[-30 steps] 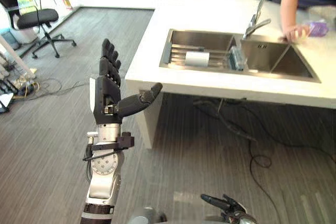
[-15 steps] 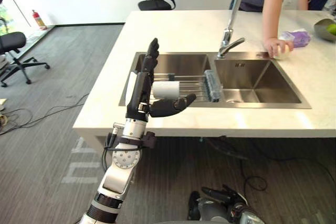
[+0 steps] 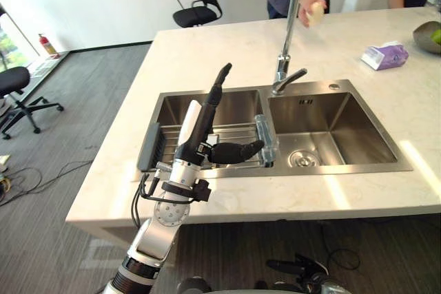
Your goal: Walk over to the sink, pick up the cup, carry it to the dishwasher, place the cup inside the dishwasher, then close the dishwasher door
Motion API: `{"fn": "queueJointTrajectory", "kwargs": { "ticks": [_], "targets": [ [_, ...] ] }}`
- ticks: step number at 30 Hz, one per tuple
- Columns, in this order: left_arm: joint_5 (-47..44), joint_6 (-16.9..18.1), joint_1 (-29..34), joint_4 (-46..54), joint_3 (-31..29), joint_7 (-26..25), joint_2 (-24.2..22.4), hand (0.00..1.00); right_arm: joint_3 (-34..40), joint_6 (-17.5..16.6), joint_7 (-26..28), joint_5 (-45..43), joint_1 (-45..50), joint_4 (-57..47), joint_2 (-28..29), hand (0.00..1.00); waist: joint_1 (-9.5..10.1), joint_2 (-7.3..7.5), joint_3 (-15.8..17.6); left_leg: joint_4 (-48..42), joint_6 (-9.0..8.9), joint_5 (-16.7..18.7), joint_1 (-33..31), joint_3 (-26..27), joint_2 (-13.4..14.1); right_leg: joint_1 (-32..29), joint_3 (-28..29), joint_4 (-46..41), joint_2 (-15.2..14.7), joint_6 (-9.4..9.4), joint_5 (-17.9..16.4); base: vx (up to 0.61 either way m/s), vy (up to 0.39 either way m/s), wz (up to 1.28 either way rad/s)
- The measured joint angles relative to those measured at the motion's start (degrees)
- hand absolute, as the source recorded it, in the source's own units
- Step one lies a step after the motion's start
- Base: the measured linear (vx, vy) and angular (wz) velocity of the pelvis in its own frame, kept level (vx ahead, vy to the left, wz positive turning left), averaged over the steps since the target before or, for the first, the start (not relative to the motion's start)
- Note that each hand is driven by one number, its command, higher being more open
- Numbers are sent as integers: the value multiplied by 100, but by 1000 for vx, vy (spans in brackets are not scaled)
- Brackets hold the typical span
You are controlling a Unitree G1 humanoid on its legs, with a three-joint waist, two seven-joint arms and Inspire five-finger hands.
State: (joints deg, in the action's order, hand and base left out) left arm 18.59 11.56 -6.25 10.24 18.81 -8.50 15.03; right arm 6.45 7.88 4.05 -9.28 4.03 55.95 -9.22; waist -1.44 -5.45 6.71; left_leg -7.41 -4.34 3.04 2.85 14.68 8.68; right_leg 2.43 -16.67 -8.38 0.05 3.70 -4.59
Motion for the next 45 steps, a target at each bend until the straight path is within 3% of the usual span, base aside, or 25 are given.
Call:
{"fn": "queueJointTrajectory", "kwargs": {
  "ticks": [7,15,22,27,38,45],
  "targets": [
    [186,-253,-242,-576,-50,93,668,100,46,-54,79,218,6,185,-53,100,-87,16,-26,868,35,-195,568,-63,-230,453,-114,465,-60,-192,21,134,51,11],
    [723,-350,-241,-620,-157,762,1213,100,-51,125,103,217,-14,202,-78,100,-89,106,-78,1019,108,-249,622,-144,-354,586,-173,695,-127,-350,112,15,31,7],
    [2141,-271,-295,-705,-157,1084,1660,100,-127,286,152,219,14,211,-79,100,-105,224,-161,1127,221,-334,630,-116,-476,637,-129,944,-197,-443,308,-31,48,-2],
    [2314,-247,-587,-884,-149,1431,1983,100,-138,336,238,243,20,214,-87,100,-137,255,-183,1235,289,-401,637,-51,-573,647,-70,1142,-254,-485,464,-28,43,-6],
    [2317,-463,-1067,-1338,-9,1538,2138,100,-228,529,468,311,104,378,-99,100,-275,326,-227,1237,290,-402,642,6,-639,689,-18,1291,-296,-525,592,-9,8,-2],
    [2281,-495,-1182,-1600,232,2085,2136,100,-236,566,583,440,80,375,-92,100,-385,327,-230,1242,291,-402,664,33,-651,698,19,1322,-303,-509,618,-9,1,-1]
  ]
}}
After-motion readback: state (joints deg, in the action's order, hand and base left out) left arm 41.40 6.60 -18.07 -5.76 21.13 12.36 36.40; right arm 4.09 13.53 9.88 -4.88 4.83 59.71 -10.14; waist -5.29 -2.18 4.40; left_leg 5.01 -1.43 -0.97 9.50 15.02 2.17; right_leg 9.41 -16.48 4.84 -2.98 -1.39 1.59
